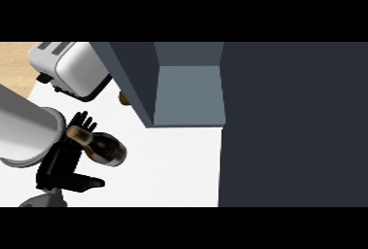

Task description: Pick up the wine, place it into the cabinet and close the cabinet

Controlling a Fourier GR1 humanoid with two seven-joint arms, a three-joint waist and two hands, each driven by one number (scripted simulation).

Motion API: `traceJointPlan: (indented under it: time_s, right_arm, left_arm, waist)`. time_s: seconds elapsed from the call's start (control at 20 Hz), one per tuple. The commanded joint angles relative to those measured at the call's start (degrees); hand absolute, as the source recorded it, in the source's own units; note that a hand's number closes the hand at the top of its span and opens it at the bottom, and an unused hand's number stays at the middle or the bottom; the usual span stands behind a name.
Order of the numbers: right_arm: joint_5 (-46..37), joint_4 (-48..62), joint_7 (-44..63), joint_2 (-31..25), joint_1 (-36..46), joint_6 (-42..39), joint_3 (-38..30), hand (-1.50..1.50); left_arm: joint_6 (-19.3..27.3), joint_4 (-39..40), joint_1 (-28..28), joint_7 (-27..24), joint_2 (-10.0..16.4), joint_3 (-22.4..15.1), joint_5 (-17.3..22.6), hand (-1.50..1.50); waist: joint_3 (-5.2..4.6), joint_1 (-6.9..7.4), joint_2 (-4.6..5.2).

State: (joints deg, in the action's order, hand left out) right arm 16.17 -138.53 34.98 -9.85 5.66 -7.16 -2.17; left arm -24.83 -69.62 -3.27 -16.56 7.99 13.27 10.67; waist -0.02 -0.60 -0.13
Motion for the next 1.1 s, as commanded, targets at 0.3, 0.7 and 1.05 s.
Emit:
traceJointPlan:
  time_s: [0.3,0.7,1.05]
  right_arm:
    - [4.22,-9.48,4.32,0.08,-0.97,1.65,-0.49,-1.5]
    - [5.65,-5.89,2.32,-0.9,-0.21,-0.68,-2.89,-1.5]
    - [5.8,-8.36,3.66,-0.08,-1.06,-0.14,-1.46,-1.5]
  left_arm:
    - [-2.76,13.37,-2.62,-10.23,2.14,-0.02,-3.58,-1.5]
    - [-2.94,23.42,-9.78,-12.23,2.69,1.21,-2.97,-1.5]
    - [-4.9,24.63,-11.69,-11.97,2.3,1.48,-0.86,-1.5]
  waist:
    - [-0.03,0.02,0.08]
    - [-0.02,-0.01,0.17]
    - [-0.03,-0.05,0.1]
